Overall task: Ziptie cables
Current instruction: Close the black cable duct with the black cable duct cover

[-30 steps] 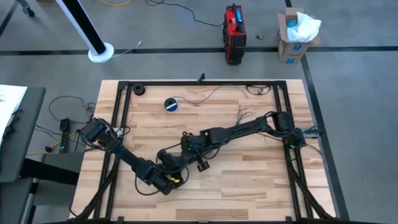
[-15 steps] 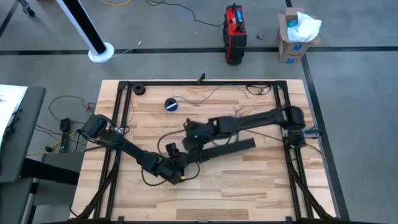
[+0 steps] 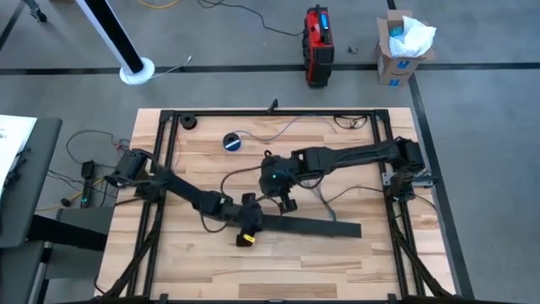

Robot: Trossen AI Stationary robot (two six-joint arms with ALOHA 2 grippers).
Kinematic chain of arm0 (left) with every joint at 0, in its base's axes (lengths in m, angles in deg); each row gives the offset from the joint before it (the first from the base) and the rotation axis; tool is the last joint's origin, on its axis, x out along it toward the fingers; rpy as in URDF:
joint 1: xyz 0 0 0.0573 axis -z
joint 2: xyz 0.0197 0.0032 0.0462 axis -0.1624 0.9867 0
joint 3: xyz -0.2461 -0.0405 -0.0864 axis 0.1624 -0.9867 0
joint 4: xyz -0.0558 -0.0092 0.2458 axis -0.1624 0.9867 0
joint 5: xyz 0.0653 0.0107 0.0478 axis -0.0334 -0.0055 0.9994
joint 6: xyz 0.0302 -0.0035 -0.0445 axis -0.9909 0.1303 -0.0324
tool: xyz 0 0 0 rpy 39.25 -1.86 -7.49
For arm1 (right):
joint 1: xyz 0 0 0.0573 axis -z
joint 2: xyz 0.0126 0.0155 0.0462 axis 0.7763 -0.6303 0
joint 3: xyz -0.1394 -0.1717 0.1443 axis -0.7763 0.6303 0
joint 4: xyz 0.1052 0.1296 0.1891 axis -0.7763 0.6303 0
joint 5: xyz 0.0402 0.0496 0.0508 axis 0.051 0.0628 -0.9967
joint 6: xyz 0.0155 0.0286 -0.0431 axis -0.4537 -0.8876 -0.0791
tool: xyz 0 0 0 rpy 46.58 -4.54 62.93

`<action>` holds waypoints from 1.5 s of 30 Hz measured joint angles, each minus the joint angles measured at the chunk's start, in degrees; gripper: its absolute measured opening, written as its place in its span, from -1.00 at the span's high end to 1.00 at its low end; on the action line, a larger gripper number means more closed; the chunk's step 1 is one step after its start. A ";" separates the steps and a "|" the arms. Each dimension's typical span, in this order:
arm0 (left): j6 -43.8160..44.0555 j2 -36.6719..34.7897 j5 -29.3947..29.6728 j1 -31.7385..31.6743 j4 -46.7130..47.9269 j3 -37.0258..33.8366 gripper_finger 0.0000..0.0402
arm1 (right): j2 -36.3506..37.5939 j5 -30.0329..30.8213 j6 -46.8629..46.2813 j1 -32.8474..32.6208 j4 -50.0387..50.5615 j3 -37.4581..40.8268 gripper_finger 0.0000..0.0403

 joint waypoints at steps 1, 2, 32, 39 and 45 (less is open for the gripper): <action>-0.42 0.09 -1.47 -0.70 -1.66 -0.07 -0.21 | 0.00 1.63 0.05 -0.54 0.23 0.00 1.00; -0.98 0.20 -2.72 -1.46 -3.28 -0.11 -0.21 | 0.00 3.32 0.04 -1.00 0.20 0.00 1.00; 8.16 -0.12 -1.93 -9.20 -19.64 -5.57 -0.21 | 14.40 18.42 -14.06 -14.76 16.72 -0.07 1.00; 7.71 -0.12 -5.85 -7.30 -19.39 -5.55 -0.21 | 14.40 18.44 -15.50 -16.84 18.56 -0.07 1.00; 11.08 -0.12 -1.05 -6.40 -19.87 -5.51 -0.21 | 14.40 19.44 -16.08 -17.28 18.55 -0.07 1.00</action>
